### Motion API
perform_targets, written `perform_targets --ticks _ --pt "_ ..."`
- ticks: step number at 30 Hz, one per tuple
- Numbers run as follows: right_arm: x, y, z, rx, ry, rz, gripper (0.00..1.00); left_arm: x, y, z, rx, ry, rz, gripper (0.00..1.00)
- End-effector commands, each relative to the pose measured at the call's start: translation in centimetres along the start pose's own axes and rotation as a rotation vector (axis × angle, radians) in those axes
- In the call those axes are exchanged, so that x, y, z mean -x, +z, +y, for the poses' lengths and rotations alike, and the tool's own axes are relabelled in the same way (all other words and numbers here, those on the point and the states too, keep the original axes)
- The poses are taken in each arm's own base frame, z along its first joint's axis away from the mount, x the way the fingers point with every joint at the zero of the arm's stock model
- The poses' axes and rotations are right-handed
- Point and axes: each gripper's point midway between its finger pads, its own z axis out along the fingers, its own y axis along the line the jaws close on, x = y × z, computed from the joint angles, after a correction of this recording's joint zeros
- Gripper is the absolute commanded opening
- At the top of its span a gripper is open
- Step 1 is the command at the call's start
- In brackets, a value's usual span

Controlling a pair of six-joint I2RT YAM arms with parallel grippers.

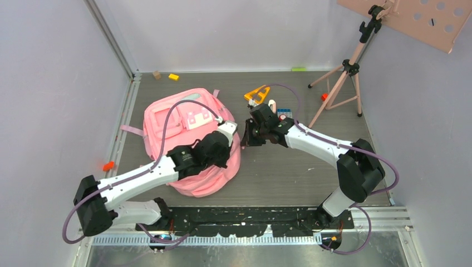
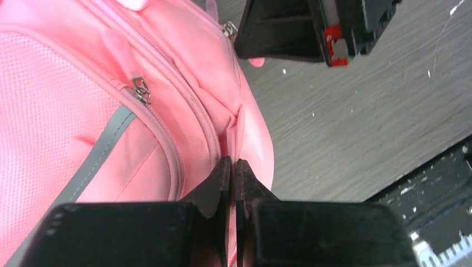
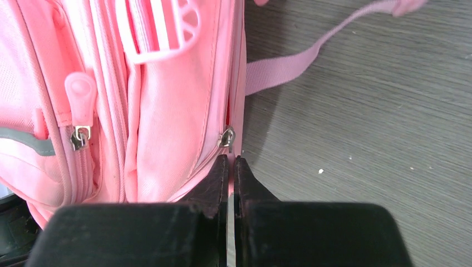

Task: Pack the student bag
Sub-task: Zip the student bag at the center of the board.

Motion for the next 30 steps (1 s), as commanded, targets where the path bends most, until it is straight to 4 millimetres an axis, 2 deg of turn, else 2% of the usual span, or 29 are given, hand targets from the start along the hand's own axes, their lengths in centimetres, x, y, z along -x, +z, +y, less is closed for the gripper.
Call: perform_targets --ticks 1,6,11,19,30 --pt "2.8 -0.3 -1.7 -0.086 -0.01 -0.098 0.0 -3.9 -3.9 2.1 0.029 0.022 0.146 0.0" --pt "3.1 0.1 -1.7 -0.085 -0.006 -0.101 0.0 -4.8 -6.4 3.1 0.03 0.014 0.159 0.0" --pt "3.3 0.9 -1.6 -0.085 -0.006 -0.1 0.0 -5.3 -8.1 3.1 -0.013 0.002 0.151 0.0" --pt "4.4 3.0 -1.6 -0.103 0.0 -0.116 0.0 -6.4 -8.7 1.9 -0.101 0.003 0.19 0.0" --pt "6.5 5.4 -2.8 -0.169 0.011 -0.187 0.0 -6.6 -8.9 1.7 -0.12 -0.004 0.182 0.0"
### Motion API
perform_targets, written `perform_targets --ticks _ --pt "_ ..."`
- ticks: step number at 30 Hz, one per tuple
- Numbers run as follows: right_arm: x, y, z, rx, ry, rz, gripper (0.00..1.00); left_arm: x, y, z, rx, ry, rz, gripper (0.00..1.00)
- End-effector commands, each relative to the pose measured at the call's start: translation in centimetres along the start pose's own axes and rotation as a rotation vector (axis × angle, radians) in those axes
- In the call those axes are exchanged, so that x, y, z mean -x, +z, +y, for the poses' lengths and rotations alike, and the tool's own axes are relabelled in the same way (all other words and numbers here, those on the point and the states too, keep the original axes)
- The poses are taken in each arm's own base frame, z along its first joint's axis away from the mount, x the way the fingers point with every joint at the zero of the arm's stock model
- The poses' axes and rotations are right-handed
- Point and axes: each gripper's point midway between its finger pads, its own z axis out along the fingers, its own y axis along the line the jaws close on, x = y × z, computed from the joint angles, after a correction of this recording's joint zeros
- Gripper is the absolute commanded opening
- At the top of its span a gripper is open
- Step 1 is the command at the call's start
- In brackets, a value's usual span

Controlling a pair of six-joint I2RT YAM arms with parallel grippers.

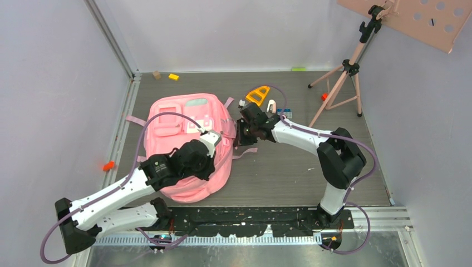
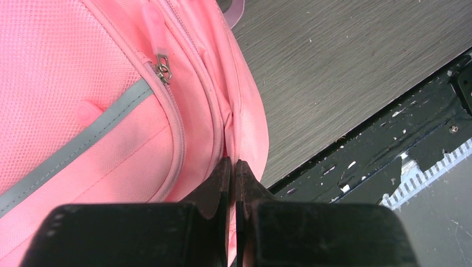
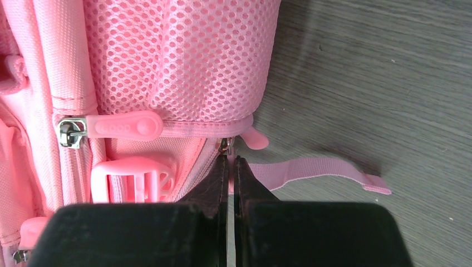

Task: Pack the student bag
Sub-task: Zip the student bag at the center of the board.

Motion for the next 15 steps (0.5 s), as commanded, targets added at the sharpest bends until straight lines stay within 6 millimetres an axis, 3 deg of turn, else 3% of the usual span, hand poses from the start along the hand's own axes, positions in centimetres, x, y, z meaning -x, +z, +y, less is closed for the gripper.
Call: perform_targets --ticks 1,5,9,10,12,15 --pt "6.8 0.7 -4.0 -0.183 0.025 -0.256 0.0 -2.5 -1.6 0.1 -0.029 0.01 0.084 0.0" --pt "7.3 0.9 -3.9 -0.17 0.028 -0.264 0.0 -2.4 -1.5 0.1 -0.028 0.006 0.086 0.0" --pt "7.1 -0.5 -2.6 -0.105 -0.021 -0.251 0.0 -1.9 -1.0 -0.3 -0.022 -0.011 0.113 0.04" --pt "7.3 -1.5 -2.2 -0.094 -0.035 -0.262 0.05 -1.7 -0.8 -0.6 -0.028 -0.015 0.128 0.15" --pt "7.2 -2.9 -2.3 -0.102 -0.051 -0.272 0.18 -1.1 -0.3 -1.0 -0.027 -0.025 0.146 0.47" --pt "7.2 -4.8 -2.6 -0.128 -0.075 -0.282 0.4 0.8 0.6 -1.7 -0.038 -0.019 0.118 0.69"
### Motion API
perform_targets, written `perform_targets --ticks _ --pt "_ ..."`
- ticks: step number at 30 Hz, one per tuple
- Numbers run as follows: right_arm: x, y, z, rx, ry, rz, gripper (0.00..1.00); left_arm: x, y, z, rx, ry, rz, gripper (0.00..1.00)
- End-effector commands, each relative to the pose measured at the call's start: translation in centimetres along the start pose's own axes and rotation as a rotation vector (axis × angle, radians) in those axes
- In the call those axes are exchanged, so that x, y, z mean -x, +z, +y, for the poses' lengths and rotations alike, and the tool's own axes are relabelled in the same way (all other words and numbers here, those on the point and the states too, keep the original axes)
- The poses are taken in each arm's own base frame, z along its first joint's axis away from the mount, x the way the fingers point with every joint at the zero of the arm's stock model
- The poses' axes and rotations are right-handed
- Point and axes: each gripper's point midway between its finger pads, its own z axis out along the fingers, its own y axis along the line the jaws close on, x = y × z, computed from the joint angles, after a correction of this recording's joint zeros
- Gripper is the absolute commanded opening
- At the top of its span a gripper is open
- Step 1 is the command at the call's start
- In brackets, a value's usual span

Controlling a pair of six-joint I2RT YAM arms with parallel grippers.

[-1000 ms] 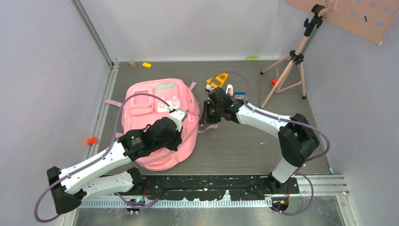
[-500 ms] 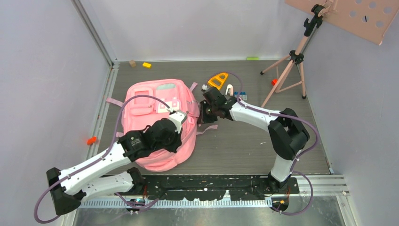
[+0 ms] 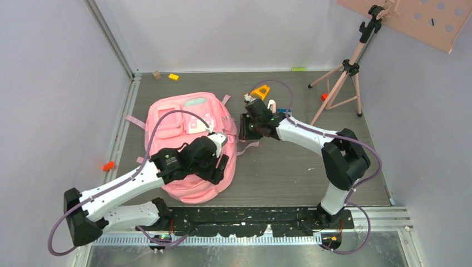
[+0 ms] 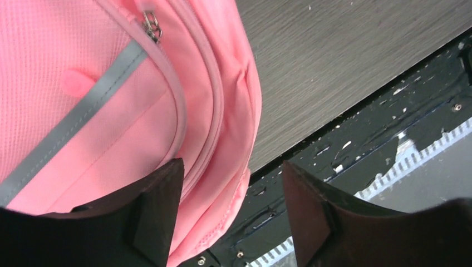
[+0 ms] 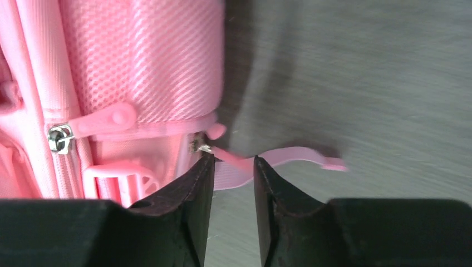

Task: Pack the student bag
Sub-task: Zip the student bag at the center of the board, then unzip the student bag at the center of the board.

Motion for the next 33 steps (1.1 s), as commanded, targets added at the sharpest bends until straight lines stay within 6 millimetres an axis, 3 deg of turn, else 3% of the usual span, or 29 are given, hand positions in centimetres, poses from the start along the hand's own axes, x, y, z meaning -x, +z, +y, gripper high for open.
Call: perform_targets --ticks 1,6,9,12,16,21,27,33 --pt "6.3 -5.0 -1.3 -0.075 -0.034 -0.243 0.44 3.0 -0.4 -1.4 -0.046 -0.005 -0.029 0.73" --pt "7.1 -6.2 -0.6 -0.062 -0.034 -0.251 0.6 7.7 -0.1 -0.6 -0.045 -0.05 -0.114 0.85" --pt "7.9 -6.1 1.2 0.003 -0.036 -0.239 0.61 9.2 0.0 1.8 0.009 -0.105 -0.137 0.89" --pt "7.5 -5.6 4.2 0.157 -0.064 -0.18 0.61 9.8 -0.4 5.4 0.082 -0.181 -0.159 0.9" --pt "6.8 -6.4 8.4 0.402 -0.138 -0.142 0.62 8.5 -1.6 11.3 0.212 -0.337 -0.163 0.92" --pt "4.3 -7.4 12.0 0.649 -0.275 -0.055 0.62 5.8 -3.7 16.2 0.328 -0.524 -0.217 0.94" --pt "2.0 -7.4 13.7 0.732 -0.386 0.048 0.63 3.1 -5.6 19.9 0.447 -0.725 -0.281 0.98" --pt "0.3 -6.3 14.6 0.755 -0.438 0.125 0.64 0.9 -5.7 21.0 0.49 -0.828 -0.25 0.98"
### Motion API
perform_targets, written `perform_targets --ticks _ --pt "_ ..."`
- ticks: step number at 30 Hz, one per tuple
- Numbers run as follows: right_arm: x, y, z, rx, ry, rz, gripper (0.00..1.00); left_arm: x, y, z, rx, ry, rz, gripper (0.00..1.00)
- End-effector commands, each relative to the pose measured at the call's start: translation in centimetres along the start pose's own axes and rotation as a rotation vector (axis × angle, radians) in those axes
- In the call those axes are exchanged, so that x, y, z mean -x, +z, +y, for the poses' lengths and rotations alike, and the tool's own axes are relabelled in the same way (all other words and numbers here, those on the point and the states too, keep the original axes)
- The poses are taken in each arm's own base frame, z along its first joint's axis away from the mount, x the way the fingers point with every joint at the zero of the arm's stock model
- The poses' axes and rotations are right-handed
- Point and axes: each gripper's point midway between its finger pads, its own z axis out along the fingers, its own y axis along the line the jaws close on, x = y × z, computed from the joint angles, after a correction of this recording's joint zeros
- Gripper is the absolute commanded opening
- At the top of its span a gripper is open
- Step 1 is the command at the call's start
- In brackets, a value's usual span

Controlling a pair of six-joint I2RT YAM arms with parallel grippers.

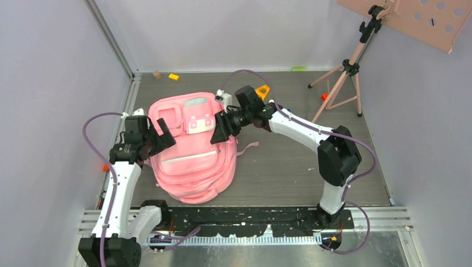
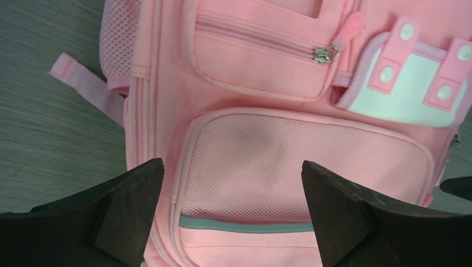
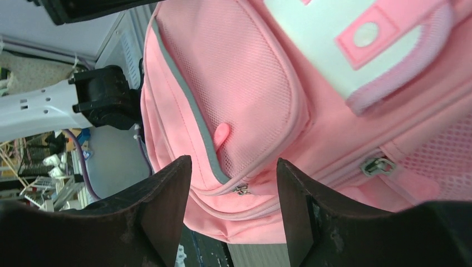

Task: Pack the student bag
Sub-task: Unzip the student bag at the center of the board.

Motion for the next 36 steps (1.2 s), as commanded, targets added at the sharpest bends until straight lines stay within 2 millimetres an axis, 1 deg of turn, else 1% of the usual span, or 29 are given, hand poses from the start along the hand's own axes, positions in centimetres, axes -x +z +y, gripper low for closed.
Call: perform_targets --ticks 1,6,10,13,15,20,22,26,29,32,36 --pt "-0.3 0.6 1.8 0.085 -0.071 0.05 0.64 -1.2 0.1 1.0 0.029 -0.057 0.044 0.98" --pt "-1.6 1.1 2.0 0.082 -0.064 0.09 0.63 -2.0 0.2 2.3 0.087 -0.047 0.063 0.98" --pt "-2.6 1.0 2.0 0.07 -0.058 0.105 0.63 -2.8 0.2 3.3 0.129 -0.03 0.09 0.98" --pt "-3.1 0.7 2.1 0.066 -0.055 0.11 0.63 -3.5 0.5 3.4 0.128 -0.025 0.114 0.97" --pt "-3.5 0.6 2.0 0.06 -0.052 0.118 0.62 -3.8 0.7 3.2 0.12 -0.025 0.126 0.94" --pt "-4.7 0.5 1.1 0.012 -0.056 0.15 0.59 -4.0 1.1 2.6 0.087 -0.031 0.146 0.76" --pt "-5.1 0.4 0.9 -0.009 -0.063 0.159 0.57 -4.1 1.3 2.4 0.076 -0.035 0.15 0.71" --pt "-5.6 0.0 0.9 -0.028 -0.072 0.167 0.54 -4.2 1.4 2.4 0.076 -0.038 0.15 0.57" --pt "-6.1 -0.2 0.9 -0.037 -0.072 0.169 0.52 -4.3 1.2 1.9 0.047 -0.04 0.157 0.47" --pt "-6.2 -0.2 0.8 -0.073 -0.093 0.164 0.52 -4.3 1.2 1.8 0.044 -0.041 0.158 0.39" --pt "-6.5 -0.2 -0.2 -0.171 -0.141 0.141 0.54 -4.4 1.2 1.7 0.037 -0.041 0.163 0.27"
